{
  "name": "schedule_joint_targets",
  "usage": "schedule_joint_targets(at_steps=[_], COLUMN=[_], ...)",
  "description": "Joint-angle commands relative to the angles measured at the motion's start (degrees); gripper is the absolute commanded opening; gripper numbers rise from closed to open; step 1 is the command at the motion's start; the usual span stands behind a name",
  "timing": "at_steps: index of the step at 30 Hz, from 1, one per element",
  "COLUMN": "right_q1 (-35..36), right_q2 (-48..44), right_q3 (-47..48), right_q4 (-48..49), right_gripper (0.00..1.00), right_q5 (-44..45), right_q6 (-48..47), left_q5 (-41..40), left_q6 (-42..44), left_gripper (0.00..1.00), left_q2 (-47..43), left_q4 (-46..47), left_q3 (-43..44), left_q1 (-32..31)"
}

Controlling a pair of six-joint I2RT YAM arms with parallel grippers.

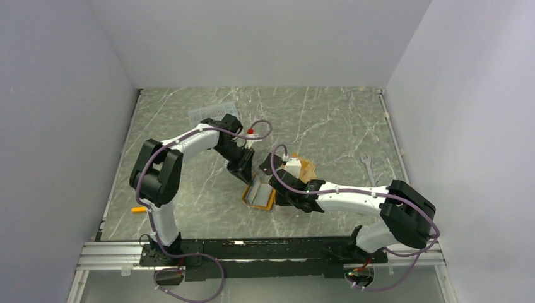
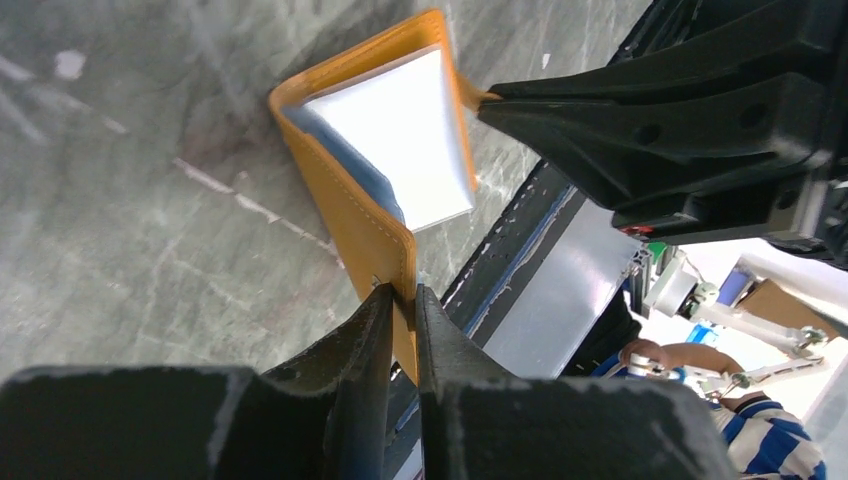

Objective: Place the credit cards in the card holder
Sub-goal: Close the card holder at the center of the board.

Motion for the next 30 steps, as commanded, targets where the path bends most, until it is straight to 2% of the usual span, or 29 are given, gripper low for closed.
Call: schedule_joint_targets(at_steps=[1, 8, 11, 17, 21, 27, 30], right_q1=[-0.17, -0.23, -0.55, -2.41, -3.59, -5.66, -6.82], right_q2=[-1.5, -4.33, -7.23, -12.53, -14.4, -16.5, -17.02], right_q3=[-1.74, -5.28, -8.74, -16.25, -19.14, -21.95, -22.55], right_q4=[4.93, 5.49, 8.03, 14.03, 16.95, 21.45, 22.62], right_gripper=[0.0, 0.0, 0.0, 0.0, 0.0, 0.0, 0.0], right_q5=[-1.03, -1.09, -1.84, -4.32, -5.71, -8.66, -9.86], right_q6=[0.53, 2.07, 2.46, 3.48, 4.08, 3.91, 3.54], left_q5=[1.6, 3.62, 5.1, 8.88, 10.52, 7.63, 5.2], left_q6=[-1.48, -4.6, -5.91, -8.37, -8.59, -4.27, -1.2], left_gripper=[0.18, 0.19, 0.29, 0.42, 0.41, 0.28, 0.27], left_q2=[1.15, 6.8, 8.0, 11.12, 13.62, 14.72, 14.99], left_q4=[-1.18, 0.07, 1.6, 6.17, 8.68, 11.16, 11.38], left_q3=[4.87, 9.86, 9.65, 7.92, 6.93, 5.04, 3.87], left_q1=[-4.73, -9.7, -10.44, -11.55, -11.57, -11.42, -11.16])
